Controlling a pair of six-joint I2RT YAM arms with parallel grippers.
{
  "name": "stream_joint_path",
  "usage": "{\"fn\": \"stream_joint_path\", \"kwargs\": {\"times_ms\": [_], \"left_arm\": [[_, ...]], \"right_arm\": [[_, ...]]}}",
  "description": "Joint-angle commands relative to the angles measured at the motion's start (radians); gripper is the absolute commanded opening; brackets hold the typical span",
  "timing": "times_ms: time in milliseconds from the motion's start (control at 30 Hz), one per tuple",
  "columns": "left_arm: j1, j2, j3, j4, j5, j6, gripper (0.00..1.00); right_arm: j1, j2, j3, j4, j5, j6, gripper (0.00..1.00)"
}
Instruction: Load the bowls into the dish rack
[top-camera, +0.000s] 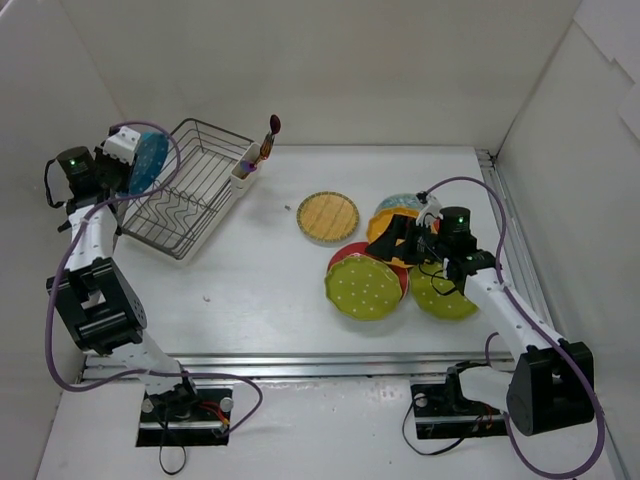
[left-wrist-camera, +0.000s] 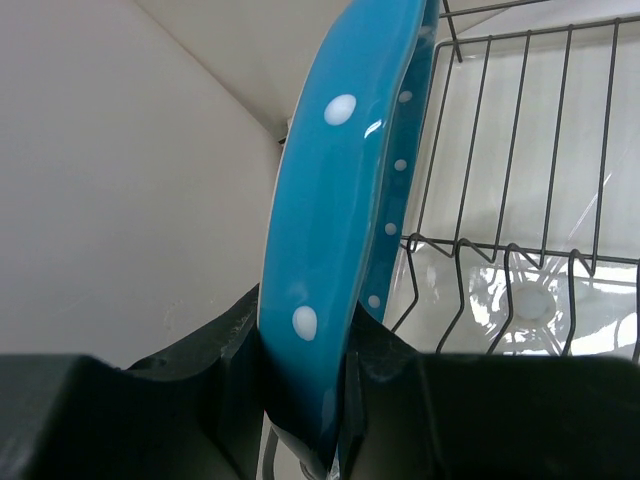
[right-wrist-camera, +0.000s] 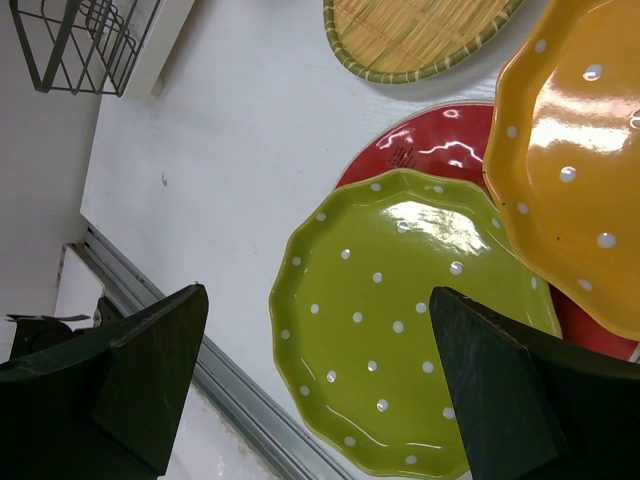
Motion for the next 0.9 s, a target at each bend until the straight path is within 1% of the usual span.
{"fn": "stream_joint_path", "kwargs": {"times_ms": [0,267,367,500,600,733,867], "left_arm": [[0.029,-0.086,0.083,0.208,0.082,0.045,0.00],[0.067,-0.066,0.077,0.147,0.126,0.041,0.00],[0.067,-0.043,0.106,0.069,0.159,0.074,0.00],[0.067,-0.015,0.147,0.015,0.169,0.114,0.00],[0.067,0.005,0.158,-0.007,0.169,0.117,0.00],[0.067,0.029,0.160,-0.010,0.148,0.120,0.06],[0.067,0.051,0.153,-0.011,0.130,0.124,0.08]], "right_arm": [[0.009,0.008,0.002,0.059,-0.006,-0.012,0.90],[0.006,0.014,-0.001,0.062,-0.004,-0.011,0.90],[0.012,0.014,-0.001,0.062,-0.004,-0.009,0.90],[0.006,0.017,0.001,0.061,-0.003,-0.009,0.90],[0.006,0.023,0.004,0.062,-0.006,-0.009,0.90],[0.012,0.026,0.002,0.062,-0.003,-0.009,0.90],[0.009,0.032,0.002,0.064,-0.003,-0.009,0.90]]}}
